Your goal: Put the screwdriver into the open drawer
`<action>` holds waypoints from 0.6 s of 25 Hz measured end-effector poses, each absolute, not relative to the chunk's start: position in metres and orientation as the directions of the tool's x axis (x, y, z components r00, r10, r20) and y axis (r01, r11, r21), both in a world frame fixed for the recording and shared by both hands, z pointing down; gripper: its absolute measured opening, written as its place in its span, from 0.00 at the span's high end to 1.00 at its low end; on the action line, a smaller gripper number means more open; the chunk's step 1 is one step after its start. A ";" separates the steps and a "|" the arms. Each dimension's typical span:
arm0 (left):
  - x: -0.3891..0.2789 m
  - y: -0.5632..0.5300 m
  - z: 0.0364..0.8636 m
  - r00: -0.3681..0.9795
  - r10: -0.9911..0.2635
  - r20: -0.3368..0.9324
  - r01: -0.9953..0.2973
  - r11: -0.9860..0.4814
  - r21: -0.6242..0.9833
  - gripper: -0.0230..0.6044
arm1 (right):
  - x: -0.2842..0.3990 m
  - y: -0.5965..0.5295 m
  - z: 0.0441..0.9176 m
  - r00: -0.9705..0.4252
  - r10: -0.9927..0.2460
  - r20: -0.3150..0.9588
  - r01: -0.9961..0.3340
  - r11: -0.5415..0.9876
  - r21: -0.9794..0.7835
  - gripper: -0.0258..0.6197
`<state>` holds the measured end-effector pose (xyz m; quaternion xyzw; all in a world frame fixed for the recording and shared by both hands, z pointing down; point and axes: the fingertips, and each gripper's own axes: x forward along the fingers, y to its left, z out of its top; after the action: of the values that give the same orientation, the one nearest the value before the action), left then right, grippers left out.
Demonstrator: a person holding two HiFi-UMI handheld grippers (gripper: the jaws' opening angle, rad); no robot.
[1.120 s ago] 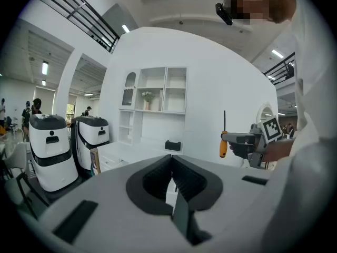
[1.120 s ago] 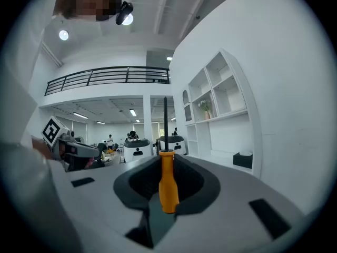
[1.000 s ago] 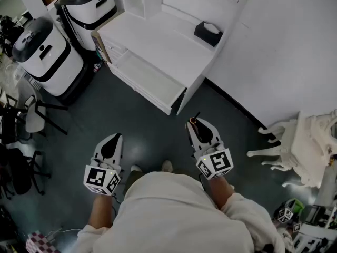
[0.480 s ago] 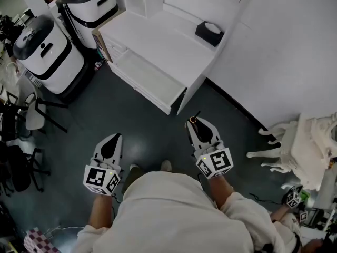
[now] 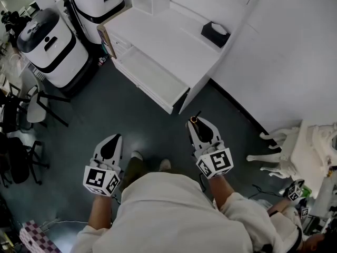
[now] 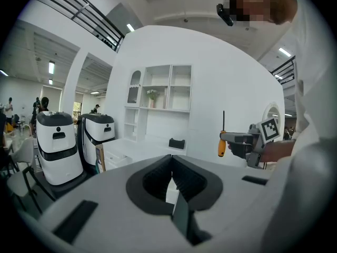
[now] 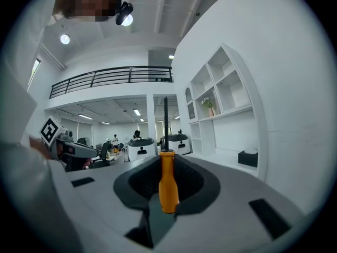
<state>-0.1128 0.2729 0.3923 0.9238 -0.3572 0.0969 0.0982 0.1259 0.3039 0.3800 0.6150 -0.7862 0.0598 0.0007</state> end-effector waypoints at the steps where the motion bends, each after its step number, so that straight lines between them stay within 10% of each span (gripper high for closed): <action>1: -0.113 0.273 0.392 0.725 -0.642 0.249 -0.680 -0.724 0.113 0.96 | 0.126 0.302 0.381 -0.245 -0.966 0.077 -0.967 0.238 -0.094 0.85; 15: -0.120 0.215 0.401 0.735 -0.632 0.245 -0.674 -0.723 0.153 0.96 | 0.115 0.246 0.384 -0.244 -0.963 0.111 -0.969 0.237 -0.076 0.85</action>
<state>-0.1198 0.2146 0.4011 0.9240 -0.3534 0.0882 0.1165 0.1148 0.2458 0.3841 0.6145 -0.7860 0.0643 0.0202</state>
